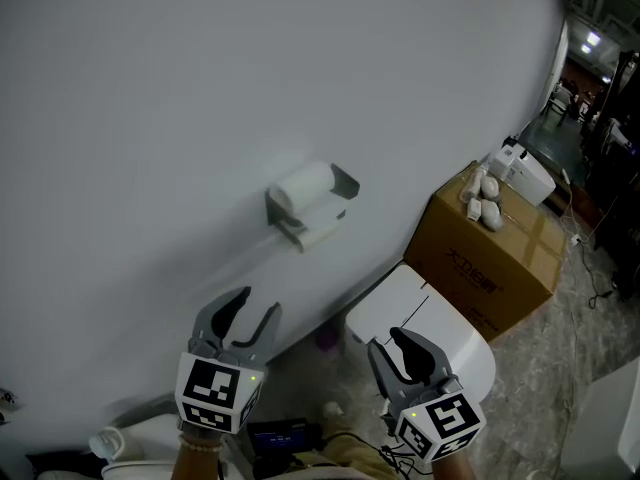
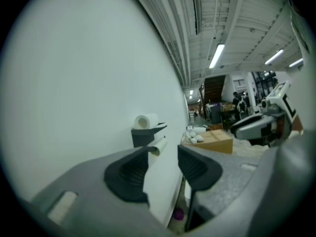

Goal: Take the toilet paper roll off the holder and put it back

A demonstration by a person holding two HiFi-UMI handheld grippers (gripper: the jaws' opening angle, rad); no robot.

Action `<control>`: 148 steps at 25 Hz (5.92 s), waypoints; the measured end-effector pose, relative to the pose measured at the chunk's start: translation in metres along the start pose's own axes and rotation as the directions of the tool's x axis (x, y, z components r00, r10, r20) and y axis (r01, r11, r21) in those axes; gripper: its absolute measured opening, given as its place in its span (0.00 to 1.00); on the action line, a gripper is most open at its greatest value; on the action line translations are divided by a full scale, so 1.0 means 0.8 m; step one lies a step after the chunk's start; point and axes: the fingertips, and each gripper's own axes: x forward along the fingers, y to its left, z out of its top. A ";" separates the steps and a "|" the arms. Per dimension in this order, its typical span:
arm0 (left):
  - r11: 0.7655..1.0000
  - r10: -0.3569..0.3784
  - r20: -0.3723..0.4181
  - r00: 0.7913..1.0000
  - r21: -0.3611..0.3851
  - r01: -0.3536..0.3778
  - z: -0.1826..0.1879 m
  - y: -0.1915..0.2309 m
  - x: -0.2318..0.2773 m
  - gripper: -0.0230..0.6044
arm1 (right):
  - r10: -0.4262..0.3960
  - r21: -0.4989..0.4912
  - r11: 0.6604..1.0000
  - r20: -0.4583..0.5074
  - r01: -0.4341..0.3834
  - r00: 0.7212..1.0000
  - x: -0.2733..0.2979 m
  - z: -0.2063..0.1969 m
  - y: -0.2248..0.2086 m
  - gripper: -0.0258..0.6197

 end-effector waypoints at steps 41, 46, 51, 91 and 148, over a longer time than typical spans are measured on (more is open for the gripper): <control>0.987 0.143 -0.024 0.989 0.077 -0.141 0.035 0.047 0.182 0.35 | 0.188 0.043 0.982 -0.041 -0.186 0.981 0.136 0.000 -0.117 0.24; 0.987 0.150 0.012 0.989 0.059 -0.151 0.053 0.052 0.185 0.35 | 0.201 0.047 0.979 -0.040 -0.199 0.979 0.140 0.000 -0.120 0.24; 0.987 0.153 0.008 0.988 0.045 -0.153 0.057 0.053 0.193 0.35 | 0.203 0.054 0.978 -0.035 -0.201 0.978 0.139 0.003 -0.124 0.24; 0.967 0.254 0.069 0.965 -0.011 -0.254 0.066 0.064 0.024 0.12 | 0.513 -0.043 0.858 0.056 -0.511 0.857 0.182 0.066 0.034 0.30; 0.761 0.632 -0.108 0.767 -0.102 -0.641 -0.015 0.050 -0.233 0.12 | 0.980 -0.200 0.183 -0.041 -0.963 0.195 0.157 0.064 0.335 0.34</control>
